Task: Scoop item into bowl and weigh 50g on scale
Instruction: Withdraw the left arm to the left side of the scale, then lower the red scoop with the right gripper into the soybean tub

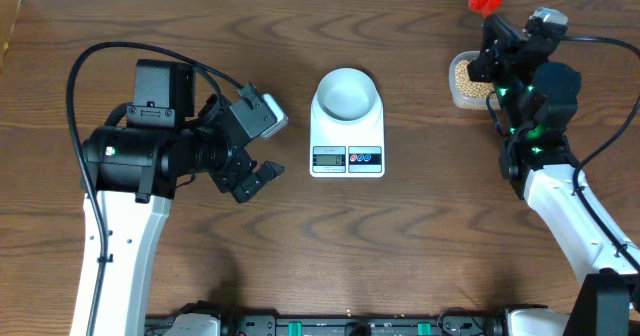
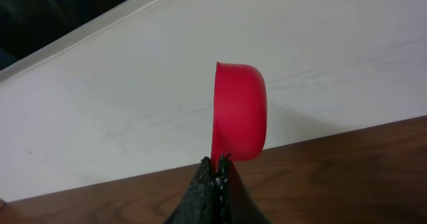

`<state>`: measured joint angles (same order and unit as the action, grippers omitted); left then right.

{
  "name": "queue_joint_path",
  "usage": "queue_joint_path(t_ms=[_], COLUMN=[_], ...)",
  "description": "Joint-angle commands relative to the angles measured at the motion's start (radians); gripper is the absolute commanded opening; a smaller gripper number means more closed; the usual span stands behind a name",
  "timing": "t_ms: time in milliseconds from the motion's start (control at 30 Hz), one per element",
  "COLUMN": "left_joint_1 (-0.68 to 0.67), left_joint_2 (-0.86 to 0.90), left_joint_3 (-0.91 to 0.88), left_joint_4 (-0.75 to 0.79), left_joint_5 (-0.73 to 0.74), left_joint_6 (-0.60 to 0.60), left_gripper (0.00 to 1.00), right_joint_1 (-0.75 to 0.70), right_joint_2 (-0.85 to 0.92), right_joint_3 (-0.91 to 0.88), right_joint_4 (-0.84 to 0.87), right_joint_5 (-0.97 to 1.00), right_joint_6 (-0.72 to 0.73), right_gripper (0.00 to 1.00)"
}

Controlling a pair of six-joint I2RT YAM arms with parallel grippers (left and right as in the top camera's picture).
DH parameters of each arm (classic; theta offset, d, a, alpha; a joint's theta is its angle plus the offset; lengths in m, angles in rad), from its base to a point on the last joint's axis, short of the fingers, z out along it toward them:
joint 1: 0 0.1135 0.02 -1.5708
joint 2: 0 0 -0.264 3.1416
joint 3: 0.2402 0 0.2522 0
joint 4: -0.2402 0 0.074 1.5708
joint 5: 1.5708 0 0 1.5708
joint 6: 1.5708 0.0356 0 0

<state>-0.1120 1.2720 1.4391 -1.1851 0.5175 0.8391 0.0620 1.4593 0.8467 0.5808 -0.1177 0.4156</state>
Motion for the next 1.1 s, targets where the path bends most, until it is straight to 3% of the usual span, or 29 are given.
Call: queue_joint_path(t_ms=[0, 733, 1067], left_joint_1=[0.004, 0.005, 0.005], left_joint_2=[0.008, 0.03, 0.03], left_joint_3=[0.027, 0.029, 0.029], left_joint_4=[0.001, -0.003, -0.007], left_joint_5=[-0.005, 0.044, 0.043], left_joint_6=[0.017, -0.043, -0.043], left_gripper=[0.98, 0.98, 0.98], right_joint_1=[-0.002, -0.002, -0.013], right_joint_2=[-0.004, -0.004, -0.004], right_joint_3=[0.025, 0.025, 0.025], right_joint_4=[-0.001, -0.021, -0.125], right_joint_5=[-0.032, -0.067, -0.293], right_joint_6=[-0.013, -0.014, -0.069], right_gripper=[0.01, 0.01, 0.01])
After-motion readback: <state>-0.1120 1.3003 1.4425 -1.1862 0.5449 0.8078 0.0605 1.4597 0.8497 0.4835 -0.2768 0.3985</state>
